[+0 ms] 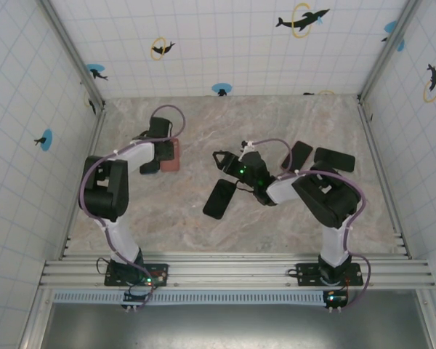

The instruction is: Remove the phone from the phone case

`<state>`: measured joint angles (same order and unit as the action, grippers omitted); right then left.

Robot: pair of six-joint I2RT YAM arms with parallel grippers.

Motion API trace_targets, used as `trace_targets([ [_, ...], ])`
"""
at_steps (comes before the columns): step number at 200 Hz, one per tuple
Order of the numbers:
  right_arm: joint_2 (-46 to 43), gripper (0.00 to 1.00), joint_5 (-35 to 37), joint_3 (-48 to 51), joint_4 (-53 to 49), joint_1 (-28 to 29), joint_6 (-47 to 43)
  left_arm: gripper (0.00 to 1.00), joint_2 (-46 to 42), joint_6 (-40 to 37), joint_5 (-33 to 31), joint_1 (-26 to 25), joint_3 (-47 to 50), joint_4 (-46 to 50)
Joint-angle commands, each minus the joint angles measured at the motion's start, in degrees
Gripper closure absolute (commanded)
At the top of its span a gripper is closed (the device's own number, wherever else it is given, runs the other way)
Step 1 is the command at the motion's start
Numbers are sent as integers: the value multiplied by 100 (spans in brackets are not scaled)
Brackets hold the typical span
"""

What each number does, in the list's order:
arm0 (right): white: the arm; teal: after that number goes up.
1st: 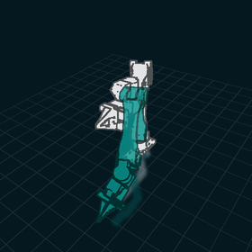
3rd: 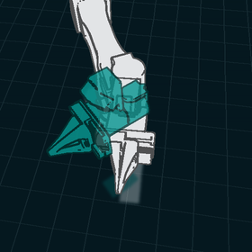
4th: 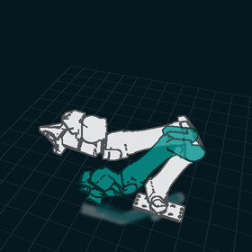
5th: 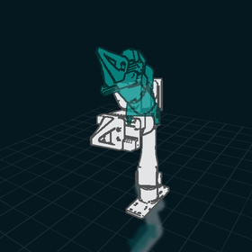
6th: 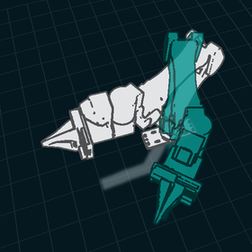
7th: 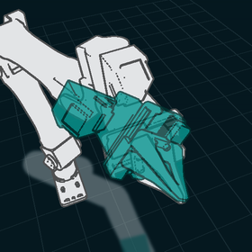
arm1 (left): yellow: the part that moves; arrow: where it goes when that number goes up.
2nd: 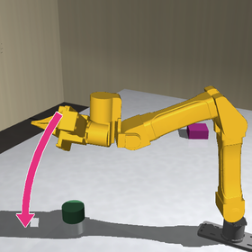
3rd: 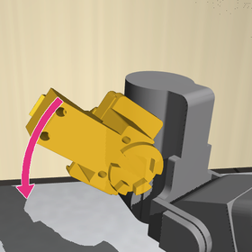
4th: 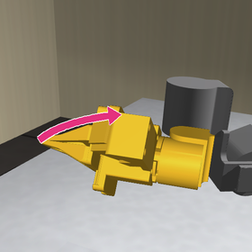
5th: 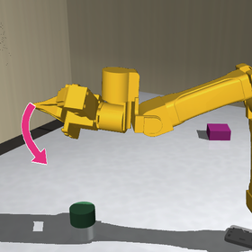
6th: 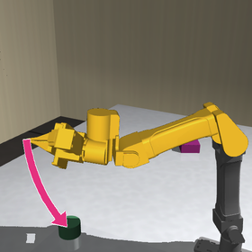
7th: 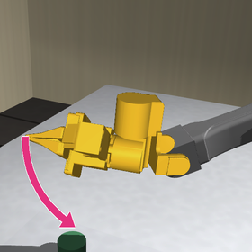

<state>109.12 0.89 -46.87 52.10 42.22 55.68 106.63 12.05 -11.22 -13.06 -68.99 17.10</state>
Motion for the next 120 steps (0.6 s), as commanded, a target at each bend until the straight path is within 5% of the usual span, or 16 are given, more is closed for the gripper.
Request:
trace_targets([
  [1, -485, 28, -74, 131, -243, -131, -451, 48, -490, 82, 450, 33, -169, 295],
  [74, -1894, 1, -647, 753, -1703, -672, -1461, 21, -1608, 774, 1814, -626, 607, 599],
  [120, -3066, 1, -941, 1208, -2774, -1044, -2008, 12, -2124, 1358, 1740, -1504, 1110, 579],
])
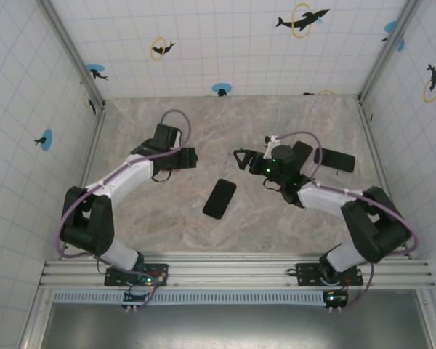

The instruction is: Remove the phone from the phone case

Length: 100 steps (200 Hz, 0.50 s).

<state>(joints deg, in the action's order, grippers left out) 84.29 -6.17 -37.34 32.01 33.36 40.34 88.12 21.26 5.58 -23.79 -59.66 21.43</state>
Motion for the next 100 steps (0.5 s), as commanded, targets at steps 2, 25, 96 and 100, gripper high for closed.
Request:
trace_targets([
  [2, -636, 1, -250, 269, -819, -180, -498, 12, -283, 464, 38, -485, 188, 152],
  [25, -1112, 1, -561, 388, -1397, -425, -781, 9, -276, 733, -236, -1044, 273, 177],
  [96, -1855, 1, -1332, 460, -2719, -1000, -1526, 6, 361, 1057, -883, -2143, 323, 318],
  [100, -1886, 1, -1325, 491, -2722, -1021, -1522, 5, 399, 1056, -898, -2162, 323, 304],
])
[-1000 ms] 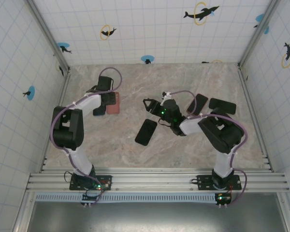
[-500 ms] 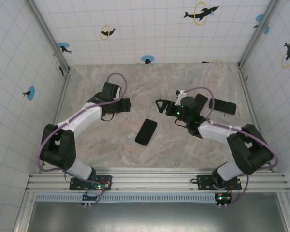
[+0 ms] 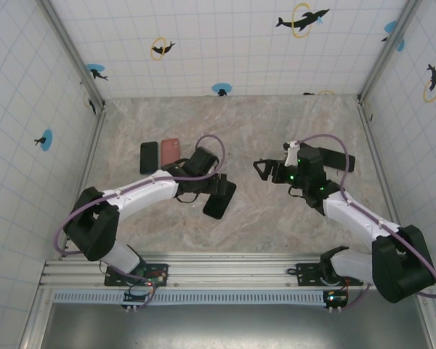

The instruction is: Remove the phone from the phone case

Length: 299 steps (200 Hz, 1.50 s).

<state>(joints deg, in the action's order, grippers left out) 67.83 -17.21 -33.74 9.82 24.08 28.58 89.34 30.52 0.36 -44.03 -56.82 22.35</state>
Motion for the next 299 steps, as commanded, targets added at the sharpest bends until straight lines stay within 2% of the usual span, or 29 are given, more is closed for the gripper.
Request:
trace_targets([
  [1, -251, 1, -221, 139, -506, -94, -345, 5, 286, 129, -373, -139, 39, 206],
  [94, -486, 1, -148, 506, -357, -282, -184, 8, 1044, -24, -564, -443, -266, 348],
  [224, -578, 1, -171, 645, -351, -401, -142, 11, 1493, 33, -765, -755, -460, 564],
  [269, -621, 1, -150, 681, -363, -398, -107, 18, 1709, 101, -1129, -833, -491, 725],
  [299, -665, 1, -133, 706, -376, -404, -72, 21, 1847, 159, -1020, -862, -365, 581],
])
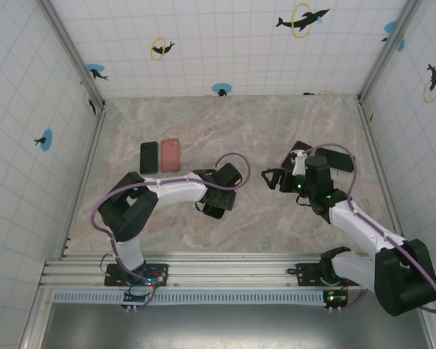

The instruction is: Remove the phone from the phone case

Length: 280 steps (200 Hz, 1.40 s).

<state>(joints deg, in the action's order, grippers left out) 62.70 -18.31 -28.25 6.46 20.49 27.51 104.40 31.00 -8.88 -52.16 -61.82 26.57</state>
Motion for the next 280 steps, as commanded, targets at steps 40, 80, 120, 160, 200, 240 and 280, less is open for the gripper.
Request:
trace_targets([
  [40, -214, 0, -137, 248, 49, -45, 185, 37, 256, 258, -240, -44, 50, 281],
  [80, -214, 3, -761, 625, 787, -53, 799, 41, -247, 557, -316, 116, -435, 438],
  [120, -60, 10, -1413, 1022, 1933, 63, 1628, 42, -636, 790, -312, 283, -1013, 551],
  [160, 241, 17, -1391, 871, 2220, 597, 1622, 43, -811, 1132, -3, 294, -1332, 181],
  [200, 639, 29, -1237, 642, 2539, 1004, 1652, 45, -983, 1531, 352, 248, -1351, -433],
  [240, 1035, 42, -1100, 387, 2887, 1137, 1816, 46, -974, 1566, 363, 170, -1438, -437],
  [280, 1447, 54, -984, 133, 3188, 1239, 1995, 47, -961, 1593, 361, 127, -1473, -455],
])
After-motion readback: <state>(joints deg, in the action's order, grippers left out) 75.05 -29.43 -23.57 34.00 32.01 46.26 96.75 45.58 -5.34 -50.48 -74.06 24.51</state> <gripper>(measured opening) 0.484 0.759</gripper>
